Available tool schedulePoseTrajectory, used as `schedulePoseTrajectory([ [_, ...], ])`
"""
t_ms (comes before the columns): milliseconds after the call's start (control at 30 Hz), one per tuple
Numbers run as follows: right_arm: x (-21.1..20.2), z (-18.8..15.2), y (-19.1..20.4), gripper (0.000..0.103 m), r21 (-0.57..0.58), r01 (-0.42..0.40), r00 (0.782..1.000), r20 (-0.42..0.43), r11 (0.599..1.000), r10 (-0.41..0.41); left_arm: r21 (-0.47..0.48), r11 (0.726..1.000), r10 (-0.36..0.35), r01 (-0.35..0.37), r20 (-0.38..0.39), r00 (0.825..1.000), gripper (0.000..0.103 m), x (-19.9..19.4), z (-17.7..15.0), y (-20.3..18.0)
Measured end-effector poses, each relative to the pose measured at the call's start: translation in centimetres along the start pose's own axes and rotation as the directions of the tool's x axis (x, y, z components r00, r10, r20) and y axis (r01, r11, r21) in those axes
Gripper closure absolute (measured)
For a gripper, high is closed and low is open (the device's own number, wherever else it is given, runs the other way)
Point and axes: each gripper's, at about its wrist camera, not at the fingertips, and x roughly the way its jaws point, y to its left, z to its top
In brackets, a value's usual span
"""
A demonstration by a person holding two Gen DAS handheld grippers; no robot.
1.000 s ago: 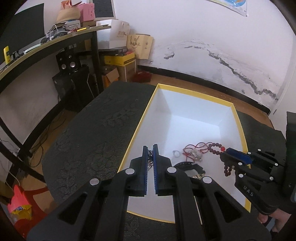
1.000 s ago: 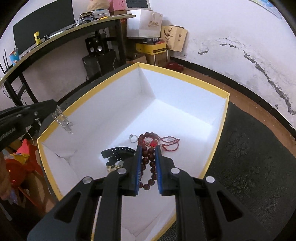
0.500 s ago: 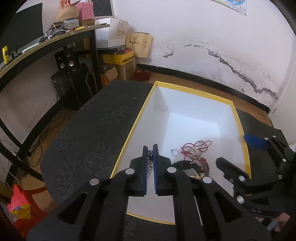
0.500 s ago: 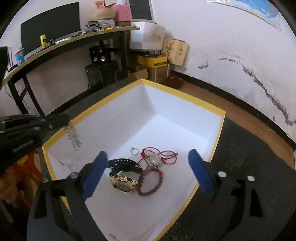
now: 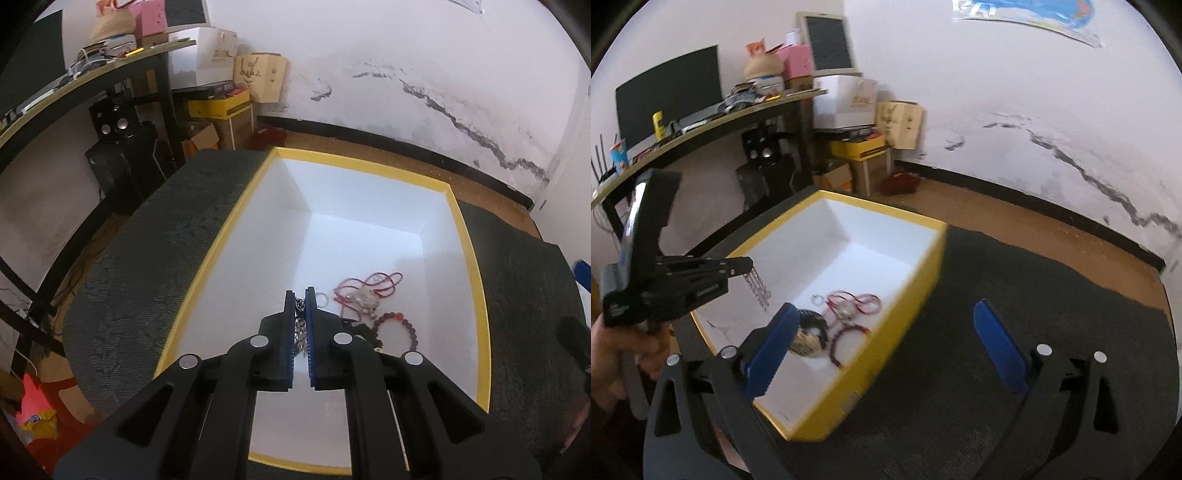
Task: Organize jewelry
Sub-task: 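Open the right tool to drop the bracelet into the box, then open the left tool to drop the silver chain into the box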
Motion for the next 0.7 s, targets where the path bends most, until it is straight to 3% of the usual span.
schedulePoseTrajectory([
  [267, -2.7, -2.8, -4.1, 0.01, 0.047, 0.036, 0.999, -0.017, 0.998, -0.036, 0.05, 0.999, 0.007, -0.005, -0.053, 0.999, 0.098, 2.6, -0.2, -3.3],
  [467, -4.1, -3.7, -6.3, 0.01, 0.063, 0.043, 0.999, -0.004, 0.997, -0.043, 0.096, 0.995, 0.025, -0.02, -0.048, 0.999, 0.098, 2.9, 0.3, -5.8],
  [700, -4.9, -4.3, -8.7, 0.01, 0.092, 0.047, 0.999, -0.001, 0.995, -0.047, 0.104, 0.993, 0.058, -0.049, -0.091, 0.994, 0.093, 4.3, 0.3, -6.1],
])
